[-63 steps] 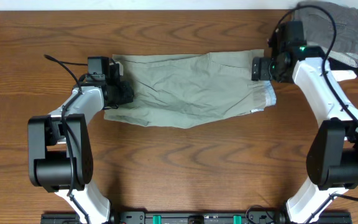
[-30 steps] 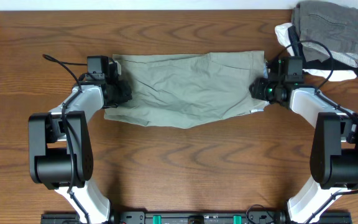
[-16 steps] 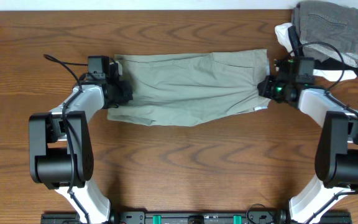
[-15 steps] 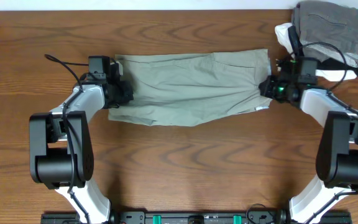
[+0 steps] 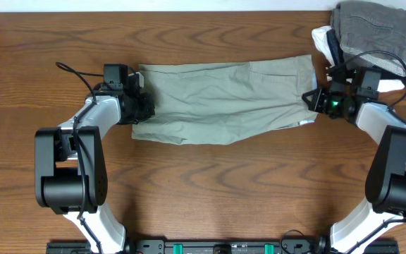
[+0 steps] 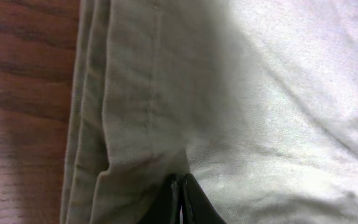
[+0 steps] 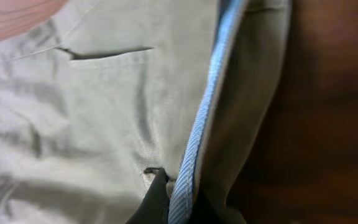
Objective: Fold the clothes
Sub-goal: 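Fold the right end leftward over the shorts toward the left gripper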
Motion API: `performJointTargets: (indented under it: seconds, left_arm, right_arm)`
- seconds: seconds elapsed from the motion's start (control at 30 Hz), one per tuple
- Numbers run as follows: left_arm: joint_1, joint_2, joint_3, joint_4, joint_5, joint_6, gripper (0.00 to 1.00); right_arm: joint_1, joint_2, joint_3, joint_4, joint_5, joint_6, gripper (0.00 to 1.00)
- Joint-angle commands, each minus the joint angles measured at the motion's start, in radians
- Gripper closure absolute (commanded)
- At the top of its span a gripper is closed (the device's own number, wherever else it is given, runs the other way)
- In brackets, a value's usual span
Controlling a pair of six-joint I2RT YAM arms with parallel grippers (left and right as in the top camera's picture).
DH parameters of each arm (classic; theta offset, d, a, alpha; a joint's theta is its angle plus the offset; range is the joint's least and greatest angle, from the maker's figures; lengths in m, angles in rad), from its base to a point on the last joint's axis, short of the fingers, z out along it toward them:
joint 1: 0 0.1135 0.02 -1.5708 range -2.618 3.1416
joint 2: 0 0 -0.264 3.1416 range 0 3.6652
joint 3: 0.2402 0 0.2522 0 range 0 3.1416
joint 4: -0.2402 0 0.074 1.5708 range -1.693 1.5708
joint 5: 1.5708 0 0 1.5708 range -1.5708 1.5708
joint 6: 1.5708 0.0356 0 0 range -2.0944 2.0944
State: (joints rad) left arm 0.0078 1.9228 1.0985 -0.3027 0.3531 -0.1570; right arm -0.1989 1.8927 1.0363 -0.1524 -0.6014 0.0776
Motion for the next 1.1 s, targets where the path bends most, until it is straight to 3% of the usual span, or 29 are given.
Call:
performJointTargets:
  seconds: [0.0,0.3,0.6,1.07]
  left_arm:
    - [-0.013,0.053,-0.018,-0.024,-0.073,-0.006,0.94]
    - [-0.027,0.053,-0.018,-0.023,-0.074,-0.006,0.94]
    - [-0.027,0.053,-0.018,-0.005,-0.074,-0.013,0.94]
    - [-0.027,0.053,-0.018,-0.002,-0.073,-0.024,0.94]
  right_arm:
    - [0.09,-0.089,-0.002,0.019,-0.08,-0.042,0.99]
    - [0.367,-0.249,0.008,0.038,0.053,-0.042,0.99]
    - [0.623,-0.263,0.01,0.116,0.214,-0.006,0.99]
    - [0.761,-0.2,0.01,0.357,0.311,0.11,0.99]
